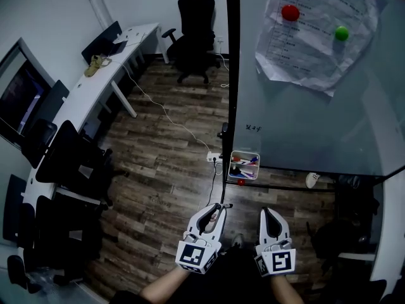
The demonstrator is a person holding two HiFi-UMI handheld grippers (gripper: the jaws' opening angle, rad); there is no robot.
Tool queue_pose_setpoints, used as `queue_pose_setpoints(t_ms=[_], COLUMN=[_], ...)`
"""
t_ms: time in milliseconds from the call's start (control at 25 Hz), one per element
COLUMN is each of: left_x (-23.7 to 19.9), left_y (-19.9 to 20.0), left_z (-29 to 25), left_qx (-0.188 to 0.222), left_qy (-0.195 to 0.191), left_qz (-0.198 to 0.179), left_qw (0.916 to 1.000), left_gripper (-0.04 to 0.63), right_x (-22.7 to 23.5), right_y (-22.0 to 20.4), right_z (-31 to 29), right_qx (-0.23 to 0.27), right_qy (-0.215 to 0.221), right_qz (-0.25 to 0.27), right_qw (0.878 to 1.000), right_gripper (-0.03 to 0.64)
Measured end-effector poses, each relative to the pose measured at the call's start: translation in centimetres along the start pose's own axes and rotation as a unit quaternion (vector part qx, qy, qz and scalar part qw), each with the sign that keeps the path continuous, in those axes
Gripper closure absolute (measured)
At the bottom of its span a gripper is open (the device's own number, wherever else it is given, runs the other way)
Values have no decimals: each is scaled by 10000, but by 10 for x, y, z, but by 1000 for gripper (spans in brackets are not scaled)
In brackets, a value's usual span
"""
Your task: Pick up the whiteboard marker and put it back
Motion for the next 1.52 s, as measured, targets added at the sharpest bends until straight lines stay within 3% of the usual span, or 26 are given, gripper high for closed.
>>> queue_pose_setpoints(t_ms=[400, 1520], left_x=[-5, -39], left_y=[1, -13], left_z=[0, 17], left_qx=[116, 208], left_qy=[33, -167], left_qz=[110, 414], left_qw=[9999, 9988], left_gripper=[522, 522], right_x=[-2, -37], right_y=[-2, -17], right_z=[-4, -9], right_qx=[95, -67], right_qy=[140, -228], right_qz=[-13, 99], right_qw=[9999, 9997], right_gripper=[603, 604])
Point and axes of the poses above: the fingertips, and each gripper's own axes: z backward along the fingers, x to its right, y out of its top, the point moved 7 cm from there along z, backward along the fingers, and after that the axes turned 13 degrees about -z, right-handed, at the moved point
